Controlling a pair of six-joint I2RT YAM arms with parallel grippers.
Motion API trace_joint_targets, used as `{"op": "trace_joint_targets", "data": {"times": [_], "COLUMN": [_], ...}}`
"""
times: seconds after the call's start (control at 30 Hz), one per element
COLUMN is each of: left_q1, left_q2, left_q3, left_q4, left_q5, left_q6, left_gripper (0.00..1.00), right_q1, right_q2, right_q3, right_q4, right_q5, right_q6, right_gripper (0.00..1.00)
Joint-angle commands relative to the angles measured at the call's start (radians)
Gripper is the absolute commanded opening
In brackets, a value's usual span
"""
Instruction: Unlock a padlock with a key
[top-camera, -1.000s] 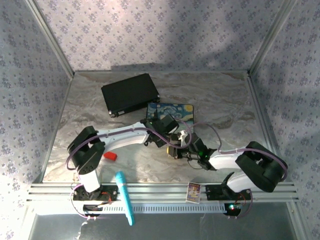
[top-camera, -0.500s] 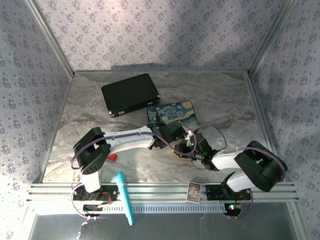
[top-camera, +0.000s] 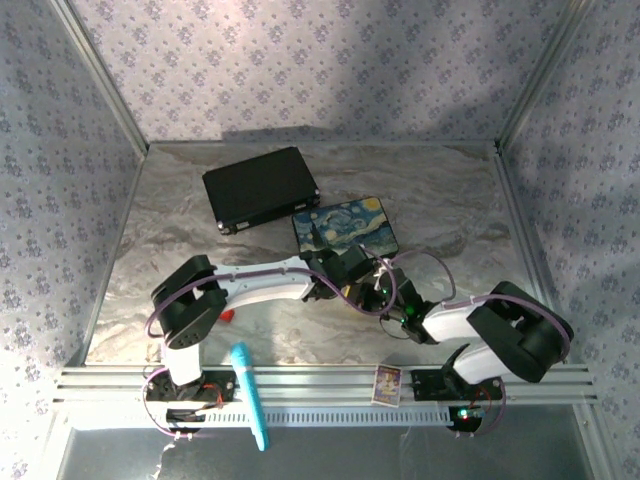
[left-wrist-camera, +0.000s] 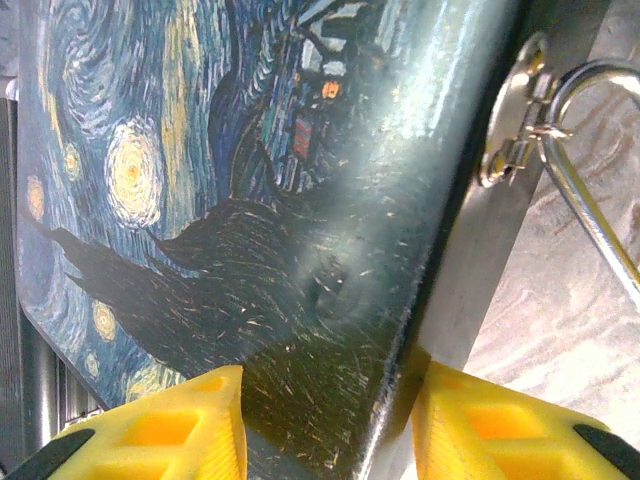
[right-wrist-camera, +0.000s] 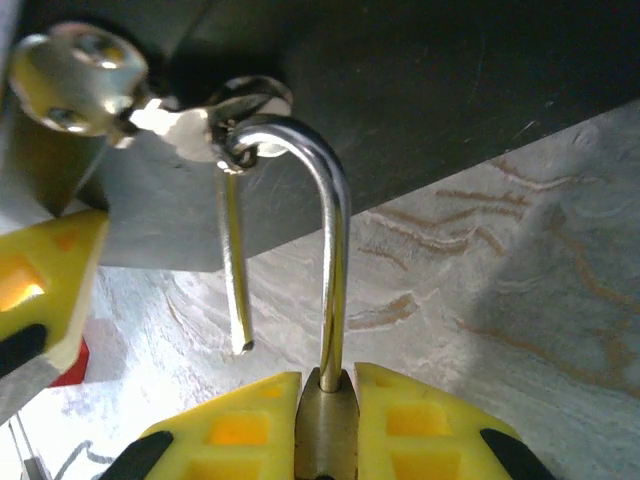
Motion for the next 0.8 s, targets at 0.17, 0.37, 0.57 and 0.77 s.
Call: {"op": "trace_joint_targets", "data": {"times": [0.17,0.37,0.57,0.77], "left_q1": [-0.016,-0.018,-0.021,-0.022], "left_q2": [0.093,0.099,0.115,0.108], "left_q3": [-0.065,-0.08,-0.09,-0.109], "left_q4": [-0.078,-0.061,-0.077,-0.072], "left_q5": [0.156,0.185,0.174,0.177], "left_q6": [0.018,0.035,0.038,0.03], "left_gripper": [0.4,0.39,0.36,0.35], "right_q1": [-0.013,-0.073,-0.132,-0.173], "right_q2": [-0.101,-0.067,-0.095,-0.044], "right_q3": [-0.024,-0.024,-0.026,-0.028], "right_q4": [0.012,0.099,0.11,0.161], "right_q5": [0.115,0.087,0.045,0.009], "right_q6": [0.022,0.005,0.0,0.014], "right_gripper": [0.0,0.0,0.0,0.0]}}
